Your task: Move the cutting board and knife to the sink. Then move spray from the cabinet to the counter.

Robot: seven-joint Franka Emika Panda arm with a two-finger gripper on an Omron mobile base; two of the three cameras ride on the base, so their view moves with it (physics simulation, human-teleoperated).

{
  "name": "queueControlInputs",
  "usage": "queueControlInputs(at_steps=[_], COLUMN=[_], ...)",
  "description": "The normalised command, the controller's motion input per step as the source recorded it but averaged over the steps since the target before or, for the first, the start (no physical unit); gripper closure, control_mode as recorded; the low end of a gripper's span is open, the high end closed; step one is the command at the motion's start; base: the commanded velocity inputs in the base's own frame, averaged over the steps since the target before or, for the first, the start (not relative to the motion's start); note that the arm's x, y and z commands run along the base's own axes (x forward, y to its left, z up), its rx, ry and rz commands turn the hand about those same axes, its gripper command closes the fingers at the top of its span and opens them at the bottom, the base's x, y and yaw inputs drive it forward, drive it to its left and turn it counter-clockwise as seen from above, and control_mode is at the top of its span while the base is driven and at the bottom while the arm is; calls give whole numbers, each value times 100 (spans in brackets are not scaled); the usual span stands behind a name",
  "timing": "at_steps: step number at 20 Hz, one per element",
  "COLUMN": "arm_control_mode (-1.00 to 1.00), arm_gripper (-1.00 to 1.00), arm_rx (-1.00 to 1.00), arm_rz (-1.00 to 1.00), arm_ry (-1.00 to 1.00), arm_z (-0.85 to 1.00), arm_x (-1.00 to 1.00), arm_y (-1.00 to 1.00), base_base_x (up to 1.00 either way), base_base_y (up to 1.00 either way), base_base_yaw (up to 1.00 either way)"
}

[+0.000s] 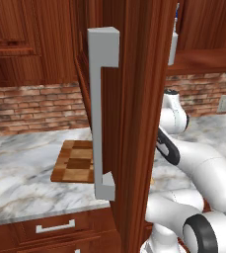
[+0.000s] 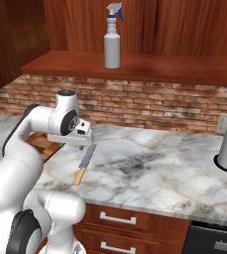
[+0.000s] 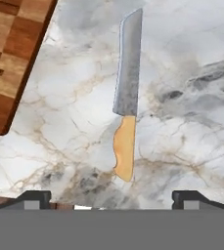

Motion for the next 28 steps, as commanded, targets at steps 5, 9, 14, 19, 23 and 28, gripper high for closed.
queueControlInputs(at_steps=[5, 9, 14, 19, 23, 28], arm_control_mode=[-100, -100, -100, -100, -100, -100], arm_gripper=[-100, -100, -100, -100, -100, -100], arm_rx=[0, -2, -4, -4, 0, 0], arm_rz=[0, 0, 0, 0, 0, 0], arm_ry=[7, 8, 9, 9, 3, 0], arm_z=[-67, -60, -61, -51, -40, -36], arm_x=[0, 6, 14, 24, 17, 10], arm_y=[-1, 0, -1, 0, 0, -3], base_base_x=[0, 0, 0, 0, 0, 0], base_base_y=[0, 0, 0, 0, 0, 0], base_base_yaw=[0, 0, 0, 0, 0, 0])
